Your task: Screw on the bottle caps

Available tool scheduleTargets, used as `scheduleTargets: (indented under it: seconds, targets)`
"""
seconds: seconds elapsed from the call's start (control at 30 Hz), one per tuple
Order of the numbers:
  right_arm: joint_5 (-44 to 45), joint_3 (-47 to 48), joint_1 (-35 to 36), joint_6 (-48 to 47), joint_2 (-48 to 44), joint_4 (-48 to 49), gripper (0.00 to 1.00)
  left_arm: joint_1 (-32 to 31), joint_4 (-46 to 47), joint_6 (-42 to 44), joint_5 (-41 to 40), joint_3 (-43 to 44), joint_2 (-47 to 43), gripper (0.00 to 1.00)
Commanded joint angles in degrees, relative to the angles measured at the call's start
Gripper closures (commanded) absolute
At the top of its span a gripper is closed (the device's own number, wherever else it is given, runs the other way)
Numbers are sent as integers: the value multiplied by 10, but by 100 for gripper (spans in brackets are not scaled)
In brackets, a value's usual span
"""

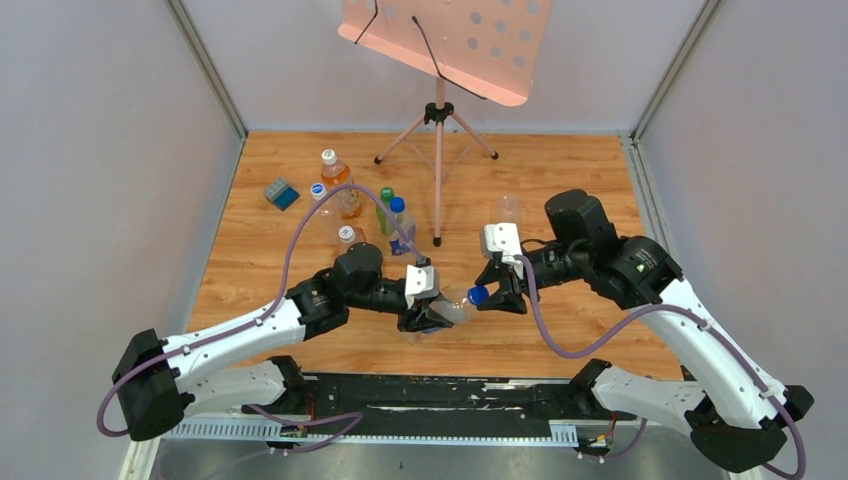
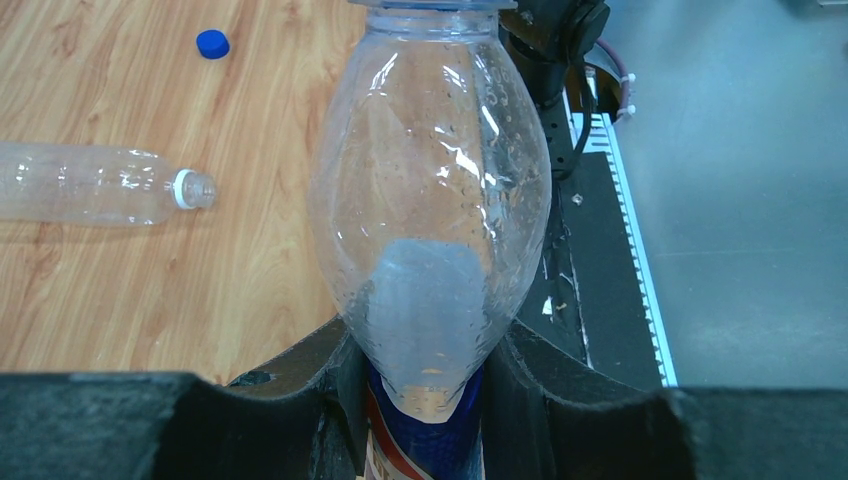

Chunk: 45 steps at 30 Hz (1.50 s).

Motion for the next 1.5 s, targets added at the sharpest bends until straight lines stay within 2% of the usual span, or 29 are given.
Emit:
scheduleTargets:
  seconds: [0.0, 0.13, 0.23, 0.3, 0.43, 0.5, 0.57, 0.67, 0.7, 0.77, 0.83, 0.93, 1.0, 1.13, 1.3, 1.37, 1.47]
  targets:
    - [-4, -3, 3, 24, 9, 24, 61, 3, 30, 5, -18, 28, -2, 90]
    - [45, -3, 3, 94, 27, 30, 78, 3, 34, 25, -50, 33, -1, 91]
    - [113, 5, 3, 215, 49, 45, 100, 3, 61, 51, -108, 26, 1, 91]
    - [179, 10, 2, 351, 66, 55, 100, 3, 99, 69, -194, 12, 4, 91]
    - [255, 12, -1, 604, 95, 58, 100, -7, 175, 112, -322, -12, 19, 90]
    - [258, 11, -10, 715, 108, 58, 100, -28, 226, 153, -380, -26, 29, 89]
    - [224, 2, -25, 806, 115, 69, 100, -51, 285, 196, -437, -44, 46, 88]
    - [168, 8, -45, 856, 123, 90, 88, -60, 320, 201, -457, -53, 69, 88]
    - [163, 18, -47, 845, 123, 94, 79, -60, 319, 195, -457, -53, 71, 88]
    - [169, 40, -47, 801, 119, 95, 52, -61, 311, 171, -462, -53, 72, 89]
    - [184, 56, -47, 740, 107, 94, 29, -59, 293, 154, -470, -53, 73, 91]
    - [226, 60, -47, 640, 76, 92, 13, -50, 252, 120, -462, -47, 72, 93]
    - [235, 58, -48, 559, 51, 92, 9, -32, 227, 98, -436, -44, 69, 93]
    - [200, 44, -47, 361, -8, 93, 10, -3, 157, 71, -336, -23, 59, 93]
    - [112, 20, -44, 117, -50, 47, 14, 29, 82, 69, -102, 15, 57, 90]
    - [95, -1, -38, 40, -62, 29, 14, 32, 56, 82, -46, 31, 65, 90]
    - [84, -29, -36, -17, -79, 21, 14, 34, 20, 100, 12, 51, 75, 90]
